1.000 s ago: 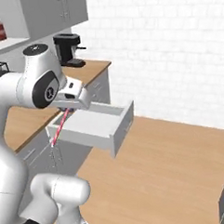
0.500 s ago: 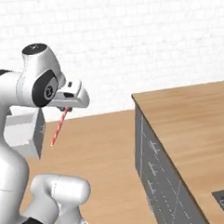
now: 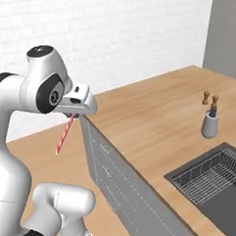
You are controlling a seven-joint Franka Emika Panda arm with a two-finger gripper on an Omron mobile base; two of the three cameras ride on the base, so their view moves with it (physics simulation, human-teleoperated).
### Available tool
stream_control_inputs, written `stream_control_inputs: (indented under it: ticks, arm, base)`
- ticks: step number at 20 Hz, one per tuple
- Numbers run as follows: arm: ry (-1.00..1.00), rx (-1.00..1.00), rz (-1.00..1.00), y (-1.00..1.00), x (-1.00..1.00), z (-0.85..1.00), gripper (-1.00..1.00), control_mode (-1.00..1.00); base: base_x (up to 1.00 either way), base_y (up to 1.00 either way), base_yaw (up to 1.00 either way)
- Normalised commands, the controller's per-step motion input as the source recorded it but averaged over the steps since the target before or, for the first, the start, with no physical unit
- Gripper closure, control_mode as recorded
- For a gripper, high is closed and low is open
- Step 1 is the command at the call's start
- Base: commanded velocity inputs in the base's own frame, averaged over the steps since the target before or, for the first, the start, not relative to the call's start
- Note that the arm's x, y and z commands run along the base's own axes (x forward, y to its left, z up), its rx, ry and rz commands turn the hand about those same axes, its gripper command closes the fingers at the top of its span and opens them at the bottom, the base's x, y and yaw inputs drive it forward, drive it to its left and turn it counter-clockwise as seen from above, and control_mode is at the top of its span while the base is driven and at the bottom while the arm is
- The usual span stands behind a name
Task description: Take a straw from the drawer in front and place it inside the glass cup on the dining counter.
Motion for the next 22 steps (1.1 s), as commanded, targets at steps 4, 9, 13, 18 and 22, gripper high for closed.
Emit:
stream_control_inputs:
  ticks: [4, 9, 13, 18, 22]
  arm:
    - [0.0, 0.0, 0.0, 0.0, 0.0, 0.0, 1.0, 1.0]
    - [0.0, 0.0, 0.0, 0.0, 0.0, 0.0, 1.0, 1.0]
    - [0.0, 0.0, 0.0, 0.0, 0.0, 0.0, 1.0, 1.0]
    - [0.0, 0.0, 0.0, 0.0, 0.0, 0.0, 1.0, 1.0]
    - [0.0, 0.0, 0.0, 0.0, 0.0, 0.0, 1.0, 1.0]
  base:
    - [0.15, -0.29, -0.58]
    - [-0.02, -0.45, -0.82]
    - [-0.1, -0.49, -0.79]
    - [-0.07, -0.81, -0.7]
    - [0.0, -0.99, -0.59]
